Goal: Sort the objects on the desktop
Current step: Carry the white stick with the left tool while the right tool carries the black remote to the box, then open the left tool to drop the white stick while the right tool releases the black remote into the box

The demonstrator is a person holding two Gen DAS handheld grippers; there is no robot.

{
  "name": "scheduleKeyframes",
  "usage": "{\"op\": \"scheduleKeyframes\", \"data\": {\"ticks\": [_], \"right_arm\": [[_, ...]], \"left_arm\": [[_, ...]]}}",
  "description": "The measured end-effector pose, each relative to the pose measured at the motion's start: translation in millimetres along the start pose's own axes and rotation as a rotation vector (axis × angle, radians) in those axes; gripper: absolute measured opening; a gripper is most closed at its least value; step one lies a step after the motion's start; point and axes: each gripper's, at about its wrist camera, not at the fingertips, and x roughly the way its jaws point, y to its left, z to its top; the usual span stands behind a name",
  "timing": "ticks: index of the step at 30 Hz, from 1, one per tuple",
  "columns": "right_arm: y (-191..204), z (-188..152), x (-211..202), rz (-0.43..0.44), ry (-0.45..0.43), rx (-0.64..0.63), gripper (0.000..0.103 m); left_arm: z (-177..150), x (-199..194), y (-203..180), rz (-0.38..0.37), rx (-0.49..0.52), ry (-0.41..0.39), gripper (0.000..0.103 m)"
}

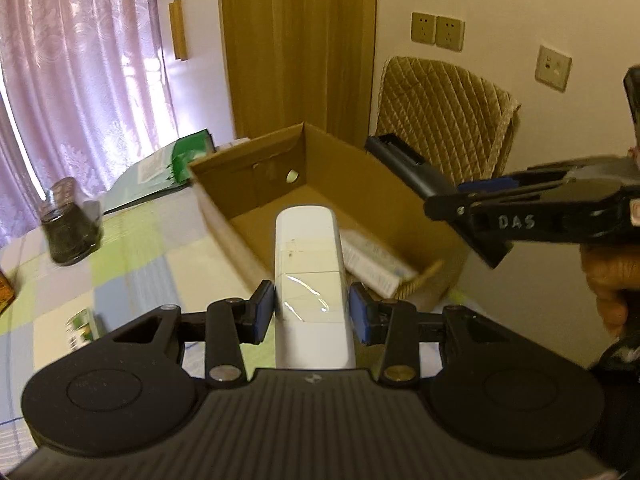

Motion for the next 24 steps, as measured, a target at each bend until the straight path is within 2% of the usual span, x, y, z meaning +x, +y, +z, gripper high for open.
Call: {"op": "scheduleKeyframes", "data": {"ticks": [3, 8, 14, 24], "right_arm": [[-12, 9, 18, 0.0, 0.016, 0.026, 0.037], [-25, 11, 40, 0.002, 0.05, 0.043, 0.037], [-32, 11, 58, 0.006, 0.077, 0.042, 0.037], [-34, 5, 83, 0.011, 0.114, 0.057, 0.037]], "left_arm": [[15, 21, -1, -0.007, -0.022, 0.005, 0.035], [25, 51, -8, 0.004, 0.009, 0.026, 0.035], [21, 78, -11, 0.012, 0.02, 0.057, 0.035], [17, 99, -8, 0.018, 0.013, 0.076, 0.035]]}}
